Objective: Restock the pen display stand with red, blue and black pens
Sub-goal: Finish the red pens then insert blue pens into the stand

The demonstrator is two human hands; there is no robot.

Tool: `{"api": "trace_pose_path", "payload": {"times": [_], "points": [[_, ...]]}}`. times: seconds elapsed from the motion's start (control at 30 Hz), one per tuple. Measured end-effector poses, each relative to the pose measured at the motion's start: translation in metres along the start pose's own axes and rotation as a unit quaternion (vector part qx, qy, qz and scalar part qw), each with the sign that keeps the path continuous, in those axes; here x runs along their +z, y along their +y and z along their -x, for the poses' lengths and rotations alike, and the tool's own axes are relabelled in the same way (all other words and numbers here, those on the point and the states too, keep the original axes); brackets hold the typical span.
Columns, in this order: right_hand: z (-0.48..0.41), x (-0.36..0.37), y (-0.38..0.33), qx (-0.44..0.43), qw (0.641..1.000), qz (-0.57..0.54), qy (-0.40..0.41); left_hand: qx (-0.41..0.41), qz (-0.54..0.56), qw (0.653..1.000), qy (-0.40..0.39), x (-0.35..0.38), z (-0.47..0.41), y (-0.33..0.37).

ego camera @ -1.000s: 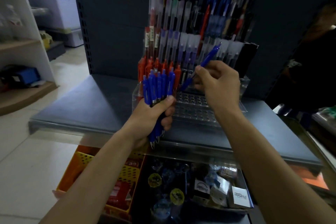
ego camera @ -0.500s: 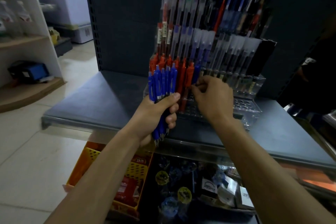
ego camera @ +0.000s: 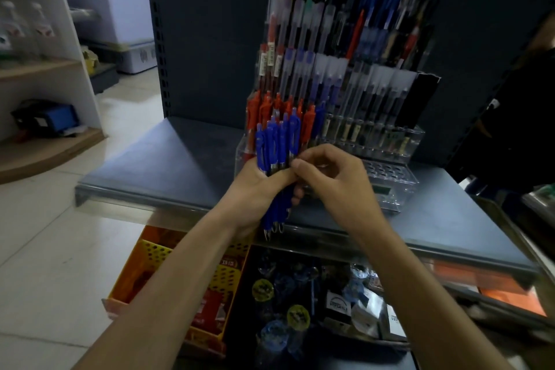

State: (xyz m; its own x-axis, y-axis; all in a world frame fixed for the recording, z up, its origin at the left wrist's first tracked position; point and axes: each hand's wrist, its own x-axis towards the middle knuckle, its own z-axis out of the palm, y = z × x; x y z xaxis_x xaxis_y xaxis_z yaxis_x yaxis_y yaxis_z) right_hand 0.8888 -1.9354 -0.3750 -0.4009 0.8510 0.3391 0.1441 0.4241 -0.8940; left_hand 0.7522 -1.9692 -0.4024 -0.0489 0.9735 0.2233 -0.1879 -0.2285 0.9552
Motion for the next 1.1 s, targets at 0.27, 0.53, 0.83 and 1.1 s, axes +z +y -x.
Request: {"api": "trace_pose_path", "payload": {"times": [0.27,0.53,0.83,1.1], "points": [[0.001,-0.009,0.008,0.021,0.999,-0.047,0.001,0.011,-0.041,0.999,-0.026,0.006,0.002,0.000],[-0.020,-0.018,0.004,0.020,0.997,-0.012,0.079,0.007,0.068,0.997,0.047,-0.004,-0.010,-0.003],[-0.052,-0.030,-0.006,-0.060,0.967,0.066,0.238,0.086,0.121,0.971,0.188,-0.012,-0.021,-0.005],[-0.052,-0.012,0.014,-0.030,0.952,0.263,0.156,0.092,0.084,0.972,0.200,-0.014,-0.022,-0.005]]}}
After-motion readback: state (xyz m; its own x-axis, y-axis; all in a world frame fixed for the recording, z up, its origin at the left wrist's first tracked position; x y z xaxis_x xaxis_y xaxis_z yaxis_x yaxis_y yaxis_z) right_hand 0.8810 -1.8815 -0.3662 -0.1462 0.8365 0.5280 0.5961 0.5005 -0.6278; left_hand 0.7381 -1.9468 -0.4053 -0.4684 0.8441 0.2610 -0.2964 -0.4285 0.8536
